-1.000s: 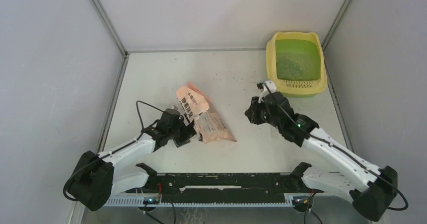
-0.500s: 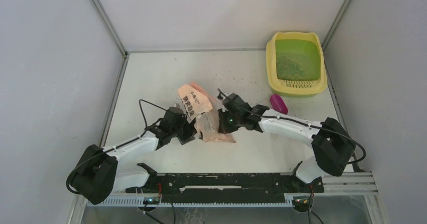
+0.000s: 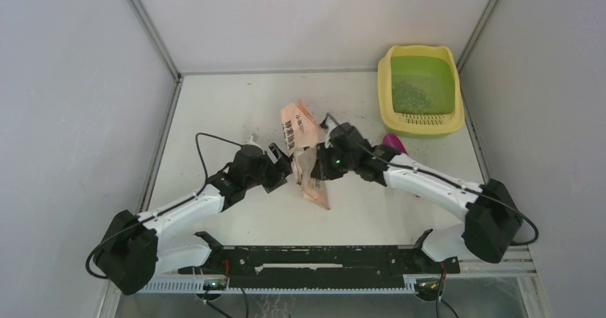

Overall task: Fill the litter box with clean litter
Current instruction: Close the cat litter bag at the center of the board.

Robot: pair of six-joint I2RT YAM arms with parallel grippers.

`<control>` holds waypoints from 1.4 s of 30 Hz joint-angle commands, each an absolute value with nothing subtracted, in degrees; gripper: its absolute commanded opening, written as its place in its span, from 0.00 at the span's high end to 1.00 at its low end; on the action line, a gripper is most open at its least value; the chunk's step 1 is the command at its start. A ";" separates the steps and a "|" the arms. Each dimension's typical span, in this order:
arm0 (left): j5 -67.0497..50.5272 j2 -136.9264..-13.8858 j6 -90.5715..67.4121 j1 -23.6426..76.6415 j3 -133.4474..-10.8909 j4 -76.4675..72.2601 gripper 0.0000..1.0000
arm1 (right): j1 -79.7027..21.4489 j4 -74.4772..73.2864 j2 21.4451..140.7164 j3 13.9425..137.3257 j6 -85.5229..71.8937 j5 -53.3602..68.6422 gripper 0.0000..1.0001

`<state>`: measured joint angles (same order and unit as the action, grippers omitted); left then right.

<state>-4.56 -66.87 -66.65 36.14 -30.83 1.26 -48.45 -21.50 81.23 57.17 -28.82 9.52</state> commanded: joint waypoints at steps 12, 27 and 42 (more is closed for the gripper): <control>-6.13 -82.78 -64.67 30.45 -33.67 -7.05 0.16 | -25.09 -24.32 89.96 62.37 -31.12 14.03 0.68; -5.96 -82.42 -62.62 31.26 -41.95 -0.37 0.19 | -38.31 -21.09 98.54 71.02 -34.67 18.89 0.68; -4.92 -79.26 -60.21 33.13 -48.12 7.28 0.19 | -38.36 -19.97 93.62 68.74 -32.51 20.17 0.66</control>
